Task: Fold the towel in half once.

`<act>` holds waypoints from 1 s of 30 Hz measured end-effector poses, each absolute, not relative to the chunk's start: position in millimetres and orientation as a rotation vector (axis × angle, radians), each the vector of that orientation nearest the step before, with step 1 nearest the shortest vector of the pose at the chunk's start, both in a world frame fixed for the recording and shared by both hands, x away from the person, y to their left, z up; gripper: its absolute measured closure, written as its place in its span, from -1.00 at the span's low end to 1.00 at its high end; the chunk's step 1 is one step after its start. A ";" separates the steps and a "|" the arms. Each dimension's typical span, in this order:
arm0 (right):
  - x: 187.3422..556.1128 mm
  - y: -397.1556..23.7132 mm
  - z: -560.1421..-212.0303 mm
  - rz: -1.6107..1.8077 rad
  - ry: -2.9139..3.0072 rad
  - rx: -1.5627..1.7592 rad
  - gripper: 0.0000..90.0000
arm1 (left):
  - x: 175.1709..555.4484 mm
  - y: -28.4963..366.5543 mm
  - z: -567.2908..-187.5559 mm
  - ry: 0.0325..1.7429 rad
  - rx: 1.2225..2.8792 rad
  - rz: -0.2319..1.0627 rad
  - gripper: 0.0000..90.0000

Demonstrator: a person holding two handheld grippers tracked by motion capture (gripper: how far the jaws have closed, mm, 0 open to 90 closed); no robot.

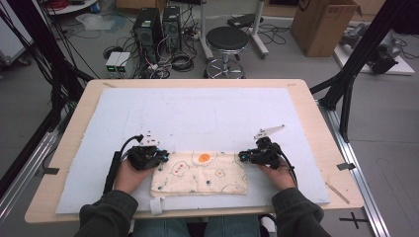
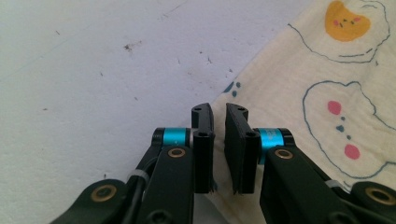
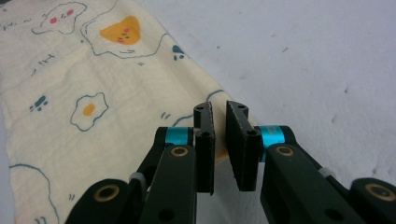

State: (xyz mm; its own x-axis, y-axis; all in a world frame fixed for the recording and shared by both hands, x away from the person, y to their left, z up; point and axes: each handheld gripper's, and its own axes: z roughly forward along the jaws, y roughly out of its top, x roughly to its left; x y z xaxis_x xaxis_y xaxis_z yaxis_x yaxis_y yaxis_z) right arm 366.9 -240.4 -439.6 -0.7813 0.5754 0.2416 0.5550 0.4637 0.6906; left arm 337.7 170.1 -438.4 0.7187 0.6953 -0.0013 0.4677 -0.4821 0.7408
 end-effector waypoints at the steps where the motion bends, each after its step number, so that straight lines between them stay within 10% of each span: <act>1: 366.3 -241.6 -439.8 1.242 2.661 1.035 0.81 | 337.4 169.9 -438.3 0.878 2.170 0.388 0.80; 30: 335.5 -248.1 -416.5 1.355 2.520 0.940 0.29 | 307.0 187.6 -411.3 0.795 2.011 0.366 0.23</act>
State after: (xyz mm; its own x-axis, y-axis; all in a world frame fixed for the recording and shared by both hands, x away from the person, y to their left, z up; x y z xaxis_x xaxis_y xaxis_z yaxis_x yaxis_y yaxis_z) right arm 335.5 -248.1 -416.5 -0.7976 0.5784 0.1714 0.4620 0.4029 0.7901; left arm 307.0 187.6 -411.3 0.7480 0.6616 -0.0520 0.3902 -0.3750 0.8409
